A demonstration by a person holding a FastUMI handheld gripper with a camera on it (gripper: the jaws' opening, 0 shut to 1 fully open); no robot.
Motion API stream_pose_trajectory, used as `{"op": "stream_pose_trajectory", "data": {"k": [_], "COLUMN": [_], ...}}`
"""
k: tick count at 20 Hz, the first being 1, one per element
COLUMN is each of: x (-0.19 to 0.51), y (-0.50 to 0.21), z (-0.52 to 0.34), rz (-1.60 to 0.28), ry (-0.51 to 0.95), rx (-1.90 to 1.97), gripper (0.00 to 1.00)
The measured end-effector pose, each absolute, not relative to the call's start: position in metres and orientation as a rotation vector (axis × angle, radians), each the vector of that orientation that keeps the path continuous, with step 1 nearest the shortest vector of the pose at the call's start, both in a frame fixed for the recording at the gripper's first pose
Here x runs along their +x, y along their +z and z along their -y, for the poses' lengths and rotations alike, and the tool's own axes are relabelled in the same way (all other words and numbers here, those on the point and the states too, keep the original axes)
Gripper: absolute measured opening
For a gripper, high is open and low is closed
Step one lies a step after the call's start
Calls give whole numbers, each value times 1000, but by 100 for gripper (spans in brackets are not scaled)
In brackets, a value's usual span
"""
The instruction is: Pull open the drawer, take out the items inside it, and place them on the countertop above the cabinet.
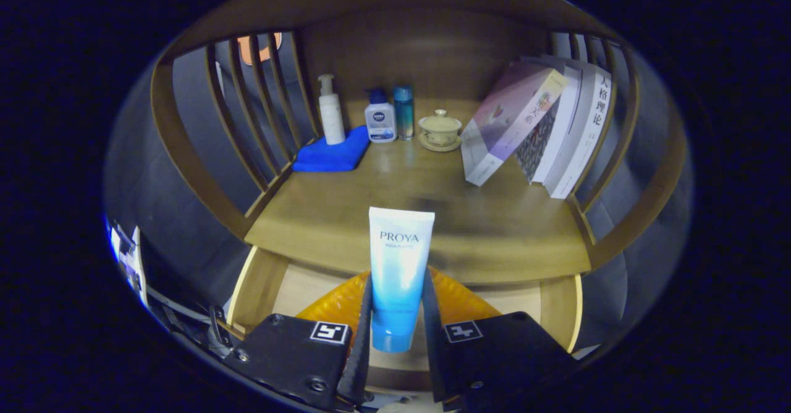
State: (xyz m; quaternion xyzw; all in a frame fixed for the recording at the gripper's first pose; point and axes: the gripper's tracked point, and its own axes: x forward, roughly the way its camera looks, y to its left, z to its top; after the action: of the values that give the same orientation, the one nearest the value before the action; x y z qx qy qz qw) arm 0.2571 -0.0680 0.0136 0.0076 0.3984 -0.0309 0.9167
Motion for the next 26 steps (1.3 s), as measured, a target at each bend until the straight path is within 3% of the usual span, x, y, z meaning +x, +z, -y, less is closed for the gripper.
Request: {"op": "stream_pose_trajectory", "data": {"k": [18, 21, 25, 26], "x": [358, 361, 342, 333], "y": [-24, -25, -14, -7], "z": [80, 84, 83, 79], "rz": [-788, -781, -763, -754], "ry": [-130, -156, -176, -165], "rx": [-58, -89, -63, -47], "gripper": [43, 49, 69, 69]}}
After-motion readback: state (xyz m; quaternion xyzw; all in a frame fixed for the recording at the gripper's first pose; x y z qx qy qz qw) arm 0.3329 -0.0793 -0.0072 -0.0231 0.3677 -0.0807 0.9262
